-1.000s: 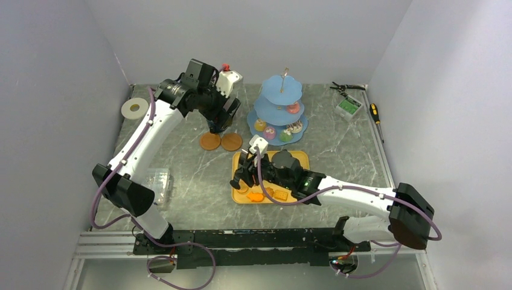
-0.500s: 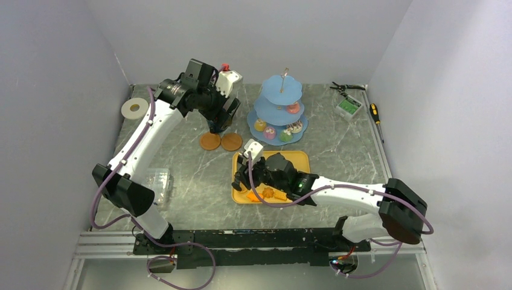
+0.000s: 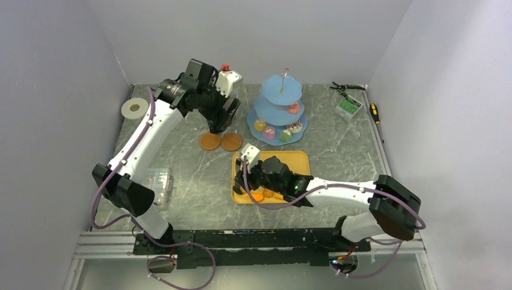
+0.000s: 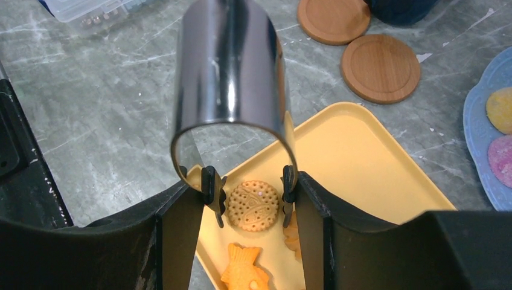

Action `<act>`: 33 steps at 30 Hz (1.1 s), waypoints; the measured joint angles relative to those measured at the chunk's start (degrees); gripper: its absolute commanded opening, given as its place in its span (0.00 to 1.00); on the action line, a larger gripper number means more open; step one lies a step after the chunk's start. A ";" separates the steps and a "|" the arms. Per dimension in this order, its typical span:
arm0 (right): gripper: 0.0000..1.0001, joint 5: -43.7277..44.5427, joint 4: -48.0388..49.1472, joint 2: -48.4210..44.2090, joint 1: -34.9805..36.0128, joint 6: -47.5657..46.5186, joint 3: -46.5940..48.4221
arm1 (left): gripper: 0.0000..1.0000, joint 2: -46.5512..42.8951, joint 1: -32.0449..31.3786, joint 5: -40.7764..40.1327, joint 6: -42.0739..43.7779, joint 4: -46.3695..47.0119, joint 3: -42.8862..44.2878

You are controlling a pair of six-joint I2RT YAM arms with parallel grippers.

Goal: Serve the afternoon tea

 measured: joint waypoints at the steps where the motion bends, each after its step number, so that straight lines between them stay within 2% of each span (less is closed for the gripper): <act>1: 0.56 0.04 0.02 0.13 0.13 -0.02 -0.02 | 0.93 0.00 0.00 0.02 0.00 0.00 0.02; 7: 0.54 1.70 0.26 0.63 2.05 -1.07 -0.02 | 0.93 0.00 0.00 0.00 0.00 -0.02 0.02; 17: 0.33 5.44 0.44 0.61 4.52 -2.58 -0.31 | 0.93 0.00 0.00 -0.02 0.00 -0.02 0.02; 25: 0.31 9.14 -0.59 -2.47 4.15 -5.79 -0.20 | 0.93 0.00 0.00 -0.04 0.00 -0.04 0.02; 29: 0.30 9.73 -1.36 -7.23 0.87 -7.76 1.92 | 0.93 0.00 0.00 -0.02 -0.02 -0.09 0.02; 33: 0.30 9.16 -0.57 -11.91 -7.78 -8.74 5.57 | 0.93 0.00 0.00 -0.04 0.00 -0.31 0.17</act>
